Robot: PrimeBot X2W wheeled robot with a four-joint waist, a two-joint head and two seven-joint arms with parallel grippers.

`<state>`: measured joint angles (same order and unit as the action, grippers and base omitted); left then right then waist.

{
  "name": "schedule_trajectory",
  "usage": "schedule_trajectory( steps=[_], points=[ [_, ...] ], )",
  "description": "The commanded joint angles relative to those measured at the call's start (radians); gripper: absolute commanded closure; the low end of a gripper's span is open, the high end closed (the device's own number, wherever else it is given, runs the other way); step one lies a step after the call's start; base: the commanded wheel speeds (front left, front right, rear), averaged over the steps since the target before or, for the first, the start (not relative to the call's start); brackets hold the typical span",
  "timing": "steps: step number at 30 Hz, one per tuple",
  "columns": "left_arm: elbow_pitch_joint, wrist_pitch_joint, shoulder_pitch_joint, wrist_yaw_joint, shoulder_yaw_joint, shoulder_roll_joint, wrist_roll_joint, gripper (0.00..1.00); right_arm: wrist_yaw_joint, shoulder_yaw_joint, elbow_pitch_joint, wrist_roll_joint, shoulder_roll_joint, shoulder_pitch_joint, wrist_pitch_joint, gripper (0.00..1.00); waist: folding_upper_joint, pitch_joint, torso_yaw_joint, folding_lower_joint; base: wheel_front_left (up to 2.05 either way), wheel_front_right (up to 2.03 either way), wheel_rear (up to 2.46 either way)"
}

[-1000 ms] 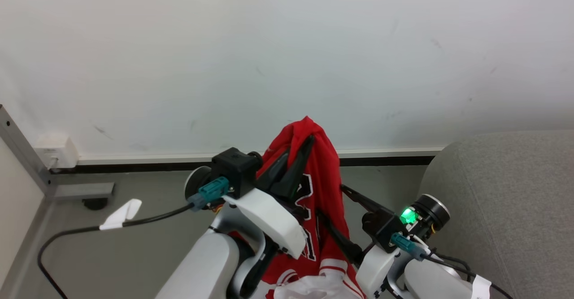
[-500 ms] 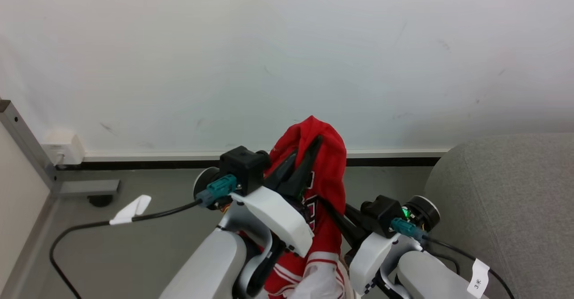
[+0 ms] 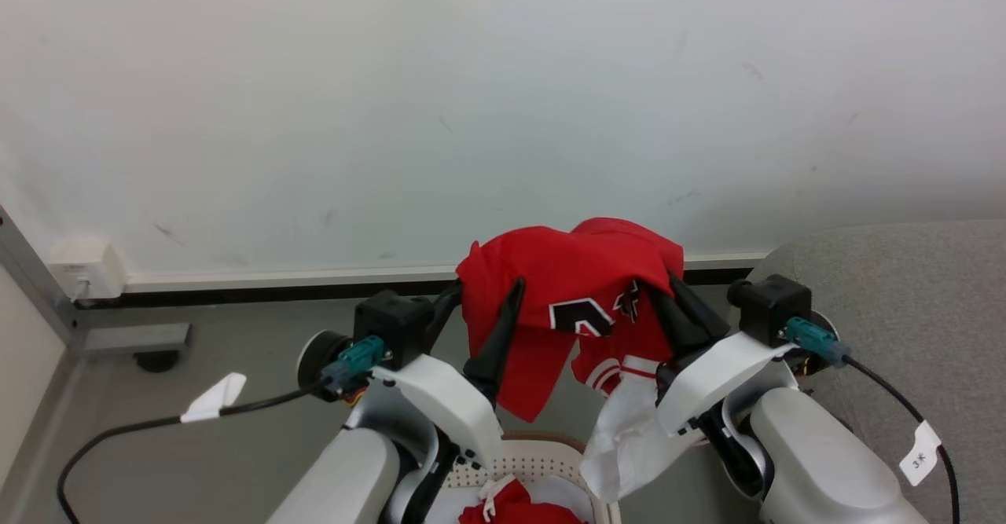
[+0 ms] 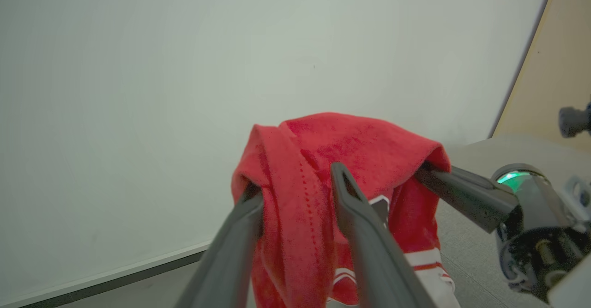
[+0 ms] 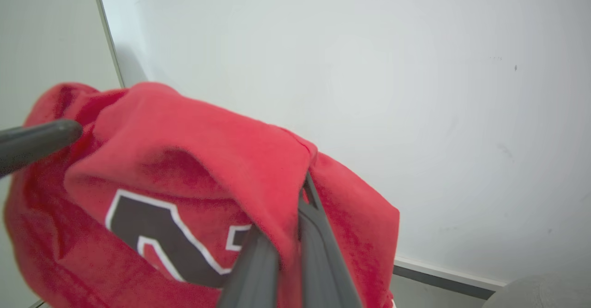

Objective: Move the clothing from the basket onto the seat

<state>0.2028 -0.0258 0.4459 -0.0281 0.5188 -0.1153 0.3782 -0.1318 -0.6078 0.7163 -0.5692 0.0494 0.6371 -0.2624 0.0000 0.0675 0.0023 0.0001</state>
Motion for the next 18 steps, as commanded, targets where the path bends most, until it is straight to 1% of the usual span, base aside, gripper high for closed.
schedule_trajectory(
  steps=[1, 5, 7, 13, 18],
  points=[
    [0.012, -0.013, -0.015, -0.005, 0.001, -0.015, -0.018, 0.0, 0.002, 0.027, -0.009, -0.005, 0.002, 0.015, -0.004, 1.0, 0.0, 0.001, -0.002, -0.0001, 0.0, 0.0, 0.0],
    [0.048, -0.042, -0.041, 0.0, 0.02, -0.019, -0.031, 0.0, 0.002, 0.115, -0.029, 0.017, 0.003, 0.003, -0.003, 1.0, 0.0, 0.0, -0.004, -0.0001, 0.0, 0.0, 0.0],
    [0.067, -0.056, -0.055, 0.007, 0.029, -0.02, -0.031, 0.0, 0.002, 0.142, -0.038, 0.032, 0.004, -0.007, -0.003, 1.0, 0.0, -0.002, -0.005, -0.0001, 0.0, 0.0, 0.0],
    [0.108, -0.108, -0.079, 0.017, 0.047, -0.024, -0.037, 0.0, 0.002, 0.188, -0.056, 0.063, 0.004, -0.028, -0.004, 1.0, 0.0, -0.008, -0.009, -0.0001, 0.0, 0.0, 0.0],
    [0.131, -0.133, -0.082, 0.025, 0.053, -0.022, -0.026, 0.0, 0.002, 0.207, -0.064, 0.076, 0.004, -0.038, -0.004, 1.0, 0.0, -0.009, -0.01, -0.0001, 0.0, 0.0, 0.0]
  ],
)
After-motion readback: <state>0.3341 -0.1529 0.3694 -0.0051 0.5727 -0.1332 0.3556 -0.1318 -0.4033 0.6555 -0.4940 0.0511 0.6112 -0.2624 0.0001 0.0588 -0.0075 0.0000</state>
